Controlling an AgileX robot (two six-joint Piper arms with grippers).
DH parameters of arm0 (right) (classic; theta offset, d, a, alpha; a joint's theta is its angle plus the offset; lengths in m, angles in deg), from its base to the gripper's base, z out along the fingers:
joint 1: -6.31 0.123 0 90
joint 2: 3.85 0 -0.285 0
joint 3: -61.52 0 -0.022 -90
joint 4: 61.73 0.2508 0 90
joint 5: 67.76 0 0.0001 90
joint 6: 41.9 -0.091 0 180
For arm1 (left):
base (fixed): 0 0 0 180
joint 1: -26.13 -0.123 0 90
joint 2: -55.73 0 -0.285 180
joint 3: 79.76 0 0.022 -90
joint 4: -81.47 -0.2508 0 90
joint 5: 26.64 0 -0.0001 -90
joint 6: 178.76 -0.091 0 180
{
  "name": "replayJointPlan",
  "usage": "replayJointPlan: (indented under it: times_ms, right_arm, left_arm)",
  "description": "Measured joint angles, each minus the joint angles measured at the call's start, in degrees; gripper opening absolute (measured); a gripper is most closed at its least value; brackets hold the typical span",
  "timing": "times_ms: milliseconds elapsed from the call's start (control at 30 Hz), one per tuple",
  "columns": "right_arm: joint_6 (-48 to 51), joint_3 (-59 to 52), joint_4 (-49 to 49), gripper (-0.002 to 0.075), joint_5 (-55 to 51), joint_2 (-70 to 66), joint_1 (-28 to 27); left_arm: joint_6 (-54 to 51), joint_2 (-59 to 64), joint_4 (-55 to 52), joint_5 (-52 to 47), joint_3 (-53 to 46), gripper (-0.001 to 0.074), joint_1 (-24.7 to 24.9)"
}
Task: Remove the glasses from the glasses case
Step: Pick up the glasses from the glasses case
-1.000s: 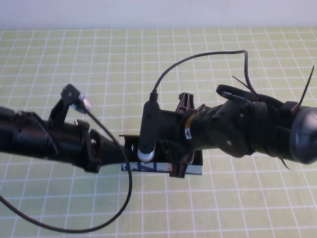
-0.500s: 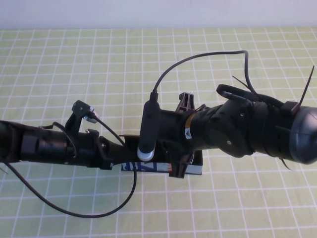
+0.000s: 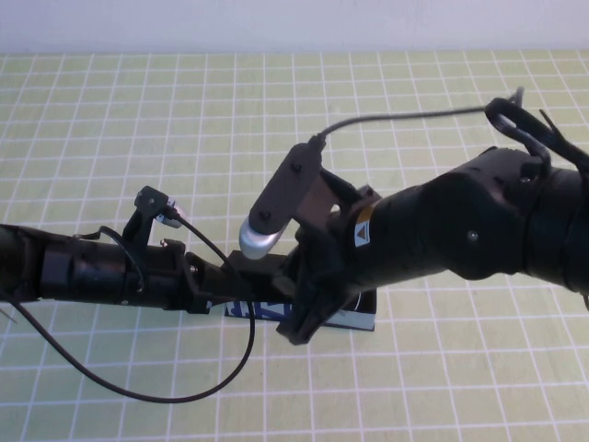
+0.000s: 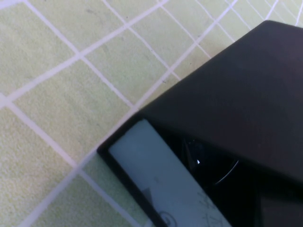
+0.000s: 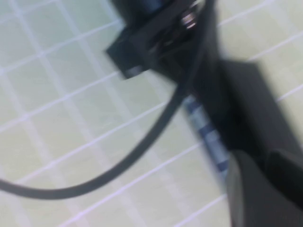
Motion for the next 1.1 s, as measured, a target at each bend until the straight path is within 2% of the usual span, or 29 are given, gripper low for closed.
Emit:
replayJointPlan:
  times_ms: [100, 200, 400, 567, 867, 1100]
  right_arm:
    - [-5.03, 0.0, 2.33, 0.0015, -2.94, -0.84, 0.0]
    - [-10.04, 0.0, 1.64, -0.0007, -4.17, -3.07, 0.0]
    - [-16.88, 0.04, -3.2, -0.0015, -2.08, -8.39, -0.14]
    - [-19.63, 3.08, -3.81, -0.0016, -1.28, -10.62, -3.02]
    - [-20.32, 12.38, -3.66, -0.0016, -1.19, -15.9, -8.81]
    - [-20.44, 21.87, -2.74, -0.0016, -7.63, -24.34, -11.96]
  left_arm:
    - [0.0, 0.0, 0.0, 0.0, 0.0, -0.0004, 0.0]
    - [0.0, 0.0, 0.0, 0.0, 0.0, -0.0004, 0.0]
    - [0.0, 0.0, 0.0, 0.0, 0.0, -0.0004, 0.0]
    - [0.0, 0.0, 0.0, 0.0, 0.0, -0.0004, 0.0]
    - [0.0, 0.0, 0.0, 0.0, 0.0, -0.0004, 0.0]
    - [0.0, 0.0, 0.0, 0.0, 0.0, -0.0004, 0.0]
